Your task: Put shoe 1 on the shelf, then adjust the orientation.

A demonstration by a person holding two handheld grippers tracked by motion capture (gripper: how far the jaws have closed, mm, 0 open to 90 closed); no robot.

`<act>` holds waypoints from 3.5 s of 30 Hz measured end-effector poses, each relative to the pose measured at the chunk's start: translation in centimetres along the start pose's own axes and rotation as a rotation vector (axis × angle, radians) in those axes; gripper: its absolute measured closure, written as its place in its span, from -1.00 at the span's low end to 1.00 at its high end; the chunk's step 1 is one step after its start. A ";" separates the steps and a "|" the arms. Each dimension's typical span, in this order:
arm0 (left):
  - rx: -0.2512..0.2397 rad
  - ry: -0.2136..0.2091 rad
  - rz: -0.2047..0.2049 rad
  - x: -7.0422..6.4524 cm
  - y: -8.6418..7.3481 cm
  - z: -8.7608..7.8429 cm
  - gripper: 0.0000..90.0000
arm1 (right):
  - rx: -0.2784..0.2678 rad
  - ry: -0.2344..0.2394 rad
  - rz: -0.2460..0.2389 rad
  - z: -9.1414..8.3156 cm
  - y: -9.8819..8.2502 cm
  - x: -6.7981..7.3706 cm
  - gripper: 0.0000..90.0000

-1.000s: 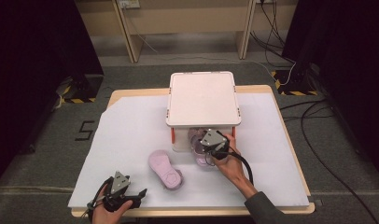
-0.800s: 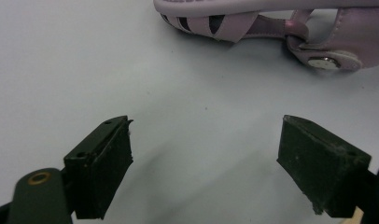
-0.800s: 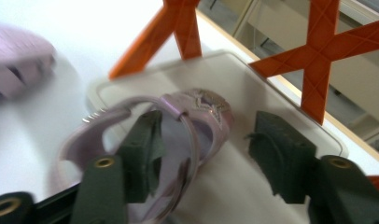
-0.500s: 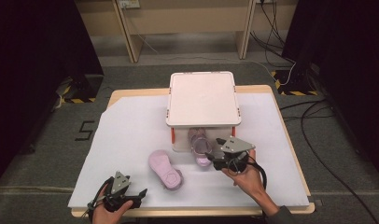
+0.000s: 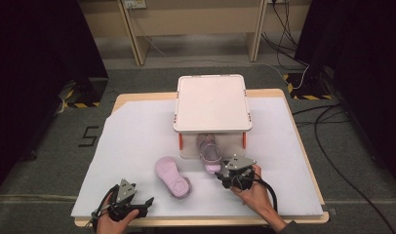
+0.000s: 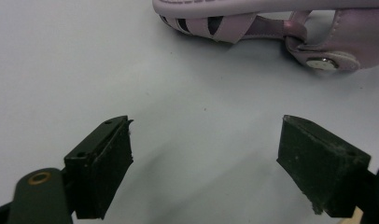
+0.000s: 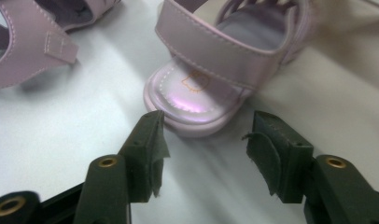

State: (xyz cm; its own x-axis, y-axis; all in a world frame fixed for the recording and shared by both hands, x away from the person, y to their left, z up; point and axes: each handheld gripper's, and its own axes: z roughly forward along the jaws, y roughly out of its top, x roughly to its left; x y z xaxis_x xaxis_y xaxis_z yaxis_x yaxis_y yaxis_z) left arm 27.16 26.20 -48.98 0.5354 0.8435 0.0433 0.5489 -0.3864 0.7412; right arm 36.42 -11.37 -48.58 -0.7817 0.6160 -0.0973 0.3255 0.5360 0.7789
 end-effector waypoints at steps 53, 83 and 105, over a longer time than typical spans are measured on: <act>0.011 0.004 -0.012 0.1 0.0 0.2 -0.62 | -0.132 0.122 0.120 0.1 4.9 0.4 -0.21; 0.001 0.002 -0.004 0.1 0.0 0.1 -0.62 | -0.066 0.408 0.231 5.1 7.2 6.8 -0.34; 0.002 0.003 -0.004 0.2 -0.1 0.0 -0.62 | 0.005 0.541 0.308 5.9 7.9 7.8 0.25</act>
State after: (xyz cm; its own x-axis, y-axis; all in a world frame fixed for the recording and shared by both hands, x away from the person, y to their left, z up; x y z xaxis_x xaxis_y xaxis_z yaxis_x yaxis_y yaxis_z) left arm 27.25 26.37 -49.05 0.5316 0.8459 0.0426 0.5518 -0.3841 0.7402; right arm 36.01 1.06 -46.84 -0.8101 0.3639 0.4598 0.5802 0.3841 0.7182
